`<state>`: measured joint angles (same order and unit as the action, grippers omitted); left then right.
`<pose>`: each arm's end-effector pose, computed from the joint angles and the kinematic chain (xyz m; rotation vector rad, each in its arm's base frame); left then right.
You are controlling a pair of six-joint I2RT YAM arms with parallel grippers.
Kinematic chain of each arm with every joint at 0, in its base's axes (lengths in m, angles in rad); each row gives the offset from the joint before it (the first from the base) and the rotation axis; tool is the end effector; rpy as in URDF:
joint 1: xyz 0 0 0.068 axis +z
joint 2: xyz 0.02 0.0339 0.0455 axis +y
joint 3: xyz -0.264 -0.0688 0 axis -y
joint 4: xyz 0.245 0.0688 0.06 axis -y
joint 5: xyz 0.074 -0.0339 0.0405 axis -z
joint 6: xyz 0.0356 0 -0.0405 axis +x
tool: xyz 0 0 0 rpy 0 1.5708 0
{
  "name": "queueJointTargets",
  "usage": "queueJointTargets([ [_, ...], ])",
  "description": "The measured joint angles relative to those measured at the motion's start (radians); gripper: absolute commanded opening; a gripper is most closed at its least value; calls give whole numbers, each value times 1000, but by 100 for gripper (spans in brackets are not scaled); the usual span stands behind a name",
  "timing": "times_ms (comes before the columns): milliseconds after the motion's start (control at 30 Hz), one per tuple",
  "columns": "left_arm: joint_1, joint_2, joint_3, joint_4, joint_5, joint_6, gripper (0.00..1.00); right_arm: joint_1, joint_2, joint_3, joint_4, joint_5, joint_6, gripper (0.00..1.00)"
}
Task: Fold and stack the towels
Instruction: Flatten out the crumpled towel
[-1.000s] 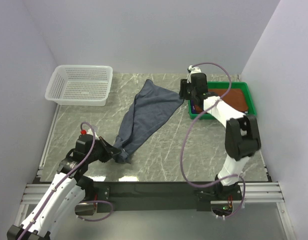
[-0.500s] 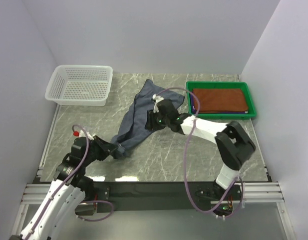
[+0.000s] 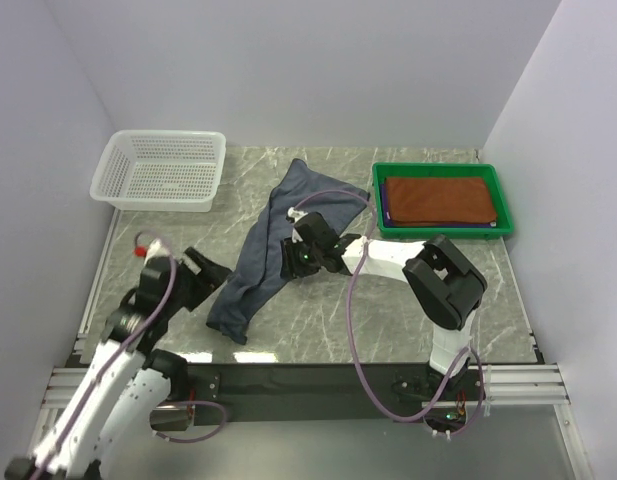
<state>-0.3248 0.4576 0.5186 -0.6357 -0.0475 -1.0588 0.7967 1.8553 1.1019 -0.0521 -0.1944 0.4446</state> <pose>0.1105 -0.0354 0.2454 -0.8313 2.0819 -0.7366 0.2672 0.2832 0.1645 -0.5374 2.4578 0.7878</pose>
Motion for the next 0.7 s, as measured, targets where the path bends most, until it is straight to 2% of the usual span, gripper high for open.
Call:
queueJointTargets([
  [133,-3,290,122,31,54,149,73,18,0,27,-7,10,0,46],
  [233,-42,455,158,53,70,234,73,23,1,31,-6,15,0,46],
  [500,-264,674,240,49,3,337,63,10,77,63,-7,21,3,43],
  [700,-322,787,274,47,-102,360,58,-8,77,53,11,14,4,43],
])
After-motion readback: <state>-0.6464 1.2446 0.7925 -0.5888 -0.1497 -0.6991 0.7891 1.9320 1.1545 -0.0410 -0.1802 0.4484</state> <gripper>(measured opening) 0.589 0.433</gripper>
